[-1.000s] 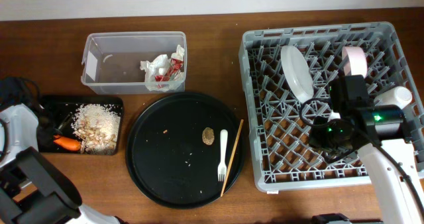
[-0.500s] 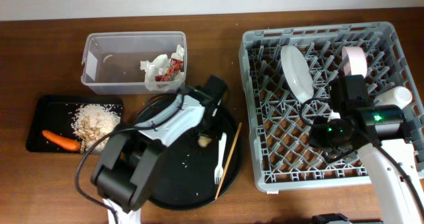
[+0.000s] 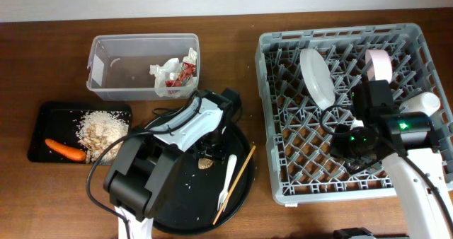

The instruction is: Sort waste into correct bins and load items into the dishwasher rack

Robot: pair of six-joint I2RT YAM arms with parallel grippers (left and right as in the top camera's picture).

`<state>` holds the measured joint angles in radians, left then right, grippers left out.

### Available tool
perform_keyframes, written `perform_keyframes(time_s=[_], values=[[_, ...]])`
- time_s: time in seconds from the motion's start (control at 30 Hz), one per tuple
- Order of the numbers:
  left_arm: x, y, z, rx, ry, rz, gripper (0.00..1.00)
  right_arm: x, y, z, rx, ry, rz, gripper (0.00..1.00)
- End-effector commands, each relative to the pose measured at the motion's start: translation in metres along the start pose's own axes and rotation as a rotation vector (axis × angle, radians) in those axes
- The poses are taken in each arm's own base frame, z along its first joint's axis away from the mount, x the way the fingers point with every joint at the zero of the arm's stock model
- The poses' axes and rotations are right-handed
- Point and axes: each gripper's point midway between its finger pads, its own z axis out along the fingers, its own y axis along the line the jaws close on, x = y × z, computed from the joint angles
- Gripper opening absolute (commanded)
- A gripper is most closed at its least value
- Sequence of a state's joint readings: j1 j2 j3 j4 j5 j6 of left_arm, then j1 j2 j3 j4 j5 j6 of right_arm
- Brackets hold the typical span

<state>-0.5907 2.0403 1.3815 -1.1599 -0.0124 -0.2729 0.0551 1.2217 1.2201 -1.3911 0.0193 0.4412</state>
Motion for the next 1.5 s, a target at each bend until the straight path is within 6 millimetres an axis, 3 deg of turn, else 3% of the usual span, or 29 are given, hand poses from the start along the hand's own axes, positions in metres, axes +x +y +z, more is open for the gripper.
perform_keyframes(time_s=[0.0, 0.03, 0.13, 0.17, 0.27, 0.3, 0.4, 0.5, 0.53, 0.6, 0.63, 0.67, 0.73, 0.8, 0.87, 0.9, 0.97, 1.07, 1.2, 1.27, 1.37, 1.43, 1.47], values=[[-0.004, -0.002, -0.002, -0.009, -0.01, 0.005, 0.57, 0.0, -0.003, -0.002, 0.013, -0.016, -0.002, 0.4], [-0.004, -0.003, -0.002, -0.01, -0.012, 0.008, 0.49, 0.001, -0.003, -0.002, 0.014, -0.013, -0.002, 0.4], [-0.002, -0.003, 0.0, -0.011, -0.006, 0.009, 0.41, 0.001, -0.003, -0.002, 0.015, -0.012, -0.002, 0.4], [-0.001, -0.002, 0.0, -0.012, -0.004, 0.009, 0.3, 0.001, -0.003, -0.002, 0.016, -0.01, -0.003, 0.4], [-0.001, -0.002, 0.0, -0.013, -0.003, 0.014, 0.28, 0.001, -0.003, -0.002, 0.016, -0.01, -0.003, 0.4], [-0.003, 0.001, -0.002, -0.023, -0.01, 0.012, 0.2, 0.001, -0.003, -0.002, 0.016, -0.01, -0.003, 0.4], [-0.017, 0.035, -0.044, -0.085, -0.119, -0.05, 0.17, 0.001, -0.003, -0.002, 0.016, -0.01, -0.018, 0.4], [-0.016, 0.091, -0.092, -0.052, -0.265, -0.215, 0.17, 0.001, -0.003, -0.002, 0.016, -0.01, -0.018, 0.4], [-0.011, 0.134, -0.106, -0.034, -0.311, -0.344, 0.16, 0.001, -0.003, -0.002, 0.016, -0.01, -0.018, 0.4], [-0.002, 0.217, -0.101, -0.015, -0.339, -0.596, 0.13, 0.002, -0.003, -0.002, 0.016, -0.01, -0.018, 0.4], [0.001, 0.236, -0.099, -0.008, -0.35, -0.654, 0.13, 0.002, -0.003, -0.002, 0.016, -0.01, -0.018, 0.4], [0.008, 0.271, -0.095, -0.009, -0.373, -0.755, 0.13, 0.002, -0.003, -0.002, 0.016, -0.01, -0.018, 0.4], [0.024, 0.322, -0.089, -0.018, -0.409, -0.903, 0.13, 0.002, -0.003, -0.002, 0.016, -0.009, -0.018, 0.4], [0.04, 0.355, -0.082, -0.026, -0.424, -1.003, 0.13, 0.002, -0.004, -0.002, 0.017, -0.007, -0.018, 0.4], [0.052, 0.372, -0.078, -0.031, -0.43, -1.06, 0.31, 0.003, -0.004, -0.002, 0.019, -0.003, -0.018, 0.4], [0.054, 0.375, -0.078, -0.033, -0.432, -1.07, 0.32, 0.004, -0.004, -0.002, 0.02, -0.001, -0.018, 0.4], [0.054, 0.377, -0.078, -0.034, -0.435, -1.073, 0.49, 0.004, -0.005, -0.002, 0.02, 0.001, -0.019, 0.4], [0.055, 0.376, -0.078, -0.032, -0.43, -1.072, 0.51, 0.004, -0.005, -0.002, 0.02, 0.001, -0.018, 0.4], [0.044, 0.353, -0.078, 0.065, -0.423, -1.026, 0.57, 0.004, -0.005, -0.002, 0.02, 0.001, -0.018, 0.43], [0.017, 0.32, -0.087, 0.151, -0.448, -0.915, 0.57, 0.004, -0.004, -0.002, 0.019, 0.001, -0.018, 0.45], [-0.022, 0.229, -0.101, 0.172, -0.427, -0.595, 0.58, 0.004, -0.004, -0.002, 0.017, 0.002, -0.018, 0.46], [-0.019, 0.186, -0.1, 0.132, -0.357, -0.474, 0.6, 0.009, 0.006, -0.002, -0.04, 0.028, -0.053, 0.46], [-0.013, 0.176, -0.098, 0.104, -0.321, -0.441, 0.61, 0.016, 0.022, -0.004, -0.122, 0.06, -0.087, 0.46]])
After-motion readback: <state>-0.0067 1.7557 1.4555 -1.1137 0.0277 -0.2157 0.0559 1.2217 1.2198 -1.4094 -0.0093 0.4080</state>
